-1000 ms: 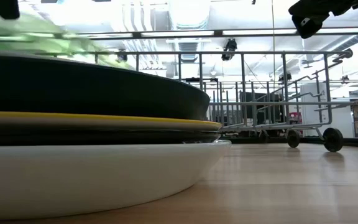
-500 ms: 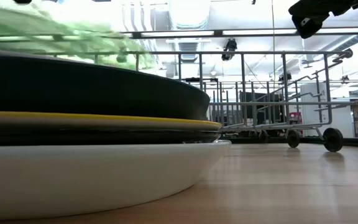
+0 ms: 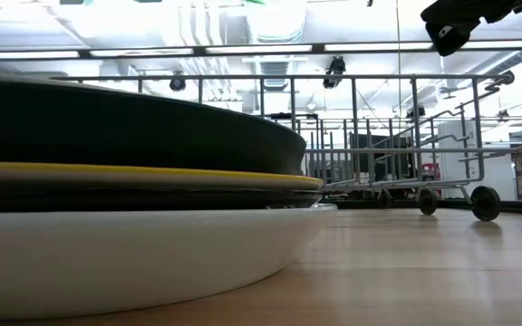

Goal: Sort dishes
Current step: Put the green transparent plate into the dish rack

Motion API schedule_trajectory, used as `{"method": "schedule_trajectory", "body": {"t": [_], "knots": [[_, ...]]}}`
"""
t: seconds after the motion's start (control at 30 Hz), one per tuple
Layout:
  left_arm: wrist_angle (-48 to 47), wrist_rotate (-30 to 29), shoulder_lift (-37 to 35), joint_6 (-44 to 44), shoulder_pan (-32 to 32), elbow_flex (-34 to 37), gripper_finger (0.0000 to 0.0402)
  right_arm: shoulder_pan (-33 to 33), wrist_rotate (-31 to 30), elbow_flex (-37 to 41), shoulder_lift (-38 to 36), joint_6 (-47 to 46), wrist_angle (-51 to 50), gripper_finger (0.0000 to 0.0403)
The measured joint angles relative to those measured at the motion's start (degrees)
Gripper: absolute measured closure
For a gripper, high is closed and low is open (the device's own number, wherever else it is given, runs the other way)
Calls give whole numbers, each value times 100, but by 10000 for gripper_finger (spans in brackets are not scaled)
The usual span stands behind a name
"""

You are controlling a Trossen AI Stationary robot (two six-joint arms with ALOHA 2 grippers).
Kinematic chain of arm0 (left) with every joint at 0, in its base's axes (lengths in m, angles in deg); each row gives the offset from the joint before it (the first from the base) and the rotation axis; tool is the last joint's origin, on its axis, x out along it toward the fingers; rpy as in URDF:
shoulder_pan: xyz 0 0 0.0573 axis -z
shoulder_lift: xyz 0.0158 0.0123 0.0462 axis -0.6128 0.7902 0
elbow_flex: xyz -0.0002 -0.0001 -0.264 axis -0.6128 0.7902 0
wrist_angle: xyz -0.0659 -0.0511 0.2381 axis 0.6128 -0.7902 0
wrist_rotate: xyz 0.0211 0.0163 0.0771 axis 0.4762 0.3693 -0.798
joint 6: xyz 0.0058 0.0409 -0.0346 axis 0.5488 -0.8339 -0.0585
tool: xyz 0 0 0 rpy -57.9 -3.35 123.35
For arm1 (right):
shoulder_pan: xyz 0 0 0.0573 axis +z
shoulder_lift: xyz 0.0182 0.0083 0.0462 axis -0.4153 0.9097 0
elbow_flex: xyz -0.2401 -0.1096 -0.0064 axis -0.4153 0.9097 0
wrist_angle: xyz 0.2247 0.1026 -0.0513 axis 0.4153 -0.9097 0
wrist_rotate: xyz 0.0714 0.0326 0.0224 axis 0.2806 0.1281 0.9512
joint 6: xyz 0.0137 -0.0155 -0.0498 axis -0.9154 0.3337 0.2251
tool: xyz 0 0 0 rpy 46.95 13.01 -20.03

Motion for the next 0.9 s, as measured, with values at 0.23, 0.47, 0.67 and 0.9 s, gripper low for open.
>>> {"method": "schedule_trajectory", "body": {"t": [0.23,0.47,0.67,0.9], "knots": [[2,-590,-469,-464,-39,-7,401,0,0,0,0,0,-72,403],[0,-1230,-1048,-1413,-185,-2,401,-2,0,0,-1,0,-131,403],[1,-1920,-1498,-2843,-531,0,401,0,0,0,0,44,-131,403],[0,-2544,-2009,-4327,-1148,4,401,-2,0,0,0,51,-129,403]]}}
